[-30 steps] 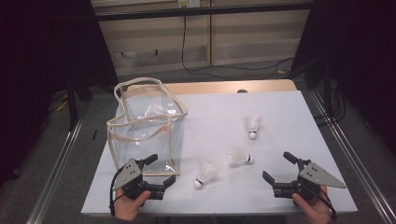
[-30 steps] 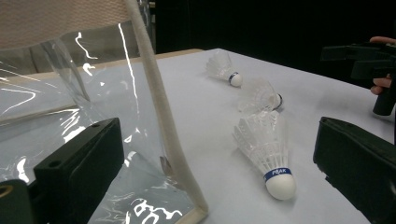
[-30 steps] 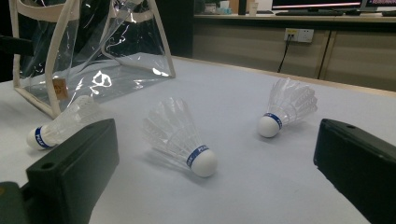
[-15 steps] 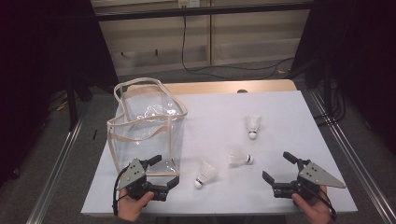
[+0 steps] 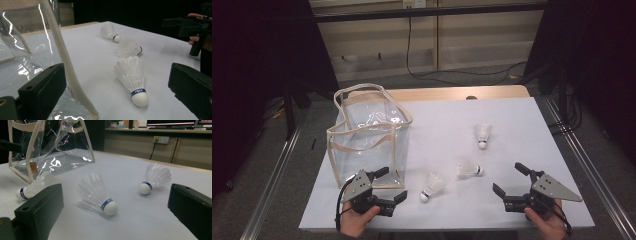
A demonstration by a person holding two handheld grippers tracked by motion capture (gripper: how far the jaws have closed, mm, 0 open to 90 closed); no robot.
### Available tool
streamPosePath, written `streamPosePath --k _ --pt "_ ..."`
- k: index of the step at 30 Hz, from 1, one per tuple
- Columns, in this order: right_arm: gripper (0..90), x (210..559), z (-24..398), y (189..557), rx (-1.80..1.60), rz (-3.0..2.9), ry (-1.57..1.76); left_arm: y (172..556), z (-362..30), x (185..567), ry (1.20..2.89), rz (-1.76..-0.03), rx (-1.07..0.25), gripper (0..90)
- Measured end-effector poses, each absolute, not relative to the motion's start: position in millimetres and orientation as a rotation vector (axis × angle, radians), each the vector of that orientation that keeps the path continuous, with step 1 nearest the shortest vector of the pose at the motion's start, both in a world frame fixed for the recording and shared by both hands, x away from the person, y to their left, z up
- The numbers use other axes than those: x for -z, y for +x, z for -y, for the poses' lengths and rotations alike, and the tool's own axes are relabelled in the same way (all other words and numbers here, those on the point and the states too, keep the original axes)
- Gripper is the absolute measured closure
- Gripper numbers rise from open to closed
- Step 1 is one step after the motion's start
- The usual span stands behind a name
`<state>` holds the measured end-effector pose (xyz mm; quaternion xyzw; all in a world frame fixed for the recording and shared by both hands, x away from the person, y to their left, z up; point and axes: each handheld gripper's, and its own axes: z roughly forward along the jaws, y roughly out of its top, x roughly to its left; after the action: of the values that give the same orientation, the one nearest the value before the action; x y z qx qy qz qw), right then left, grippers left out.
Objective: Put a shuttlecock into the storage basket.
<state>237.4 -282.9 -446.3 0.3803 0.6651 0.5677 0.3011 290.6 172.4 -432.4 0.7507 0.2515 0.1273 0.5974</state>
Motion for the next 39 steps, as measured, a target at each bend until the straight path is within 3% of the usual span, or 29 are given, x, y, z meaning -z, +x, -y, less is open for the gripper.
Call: streamPosePath --k 39 --pt "0.3 446.0 282.7 238.8 -1.508 -1.760 1.005 296.1 -142.9 432.9 1.838 -0.552 -0.192 2.1"
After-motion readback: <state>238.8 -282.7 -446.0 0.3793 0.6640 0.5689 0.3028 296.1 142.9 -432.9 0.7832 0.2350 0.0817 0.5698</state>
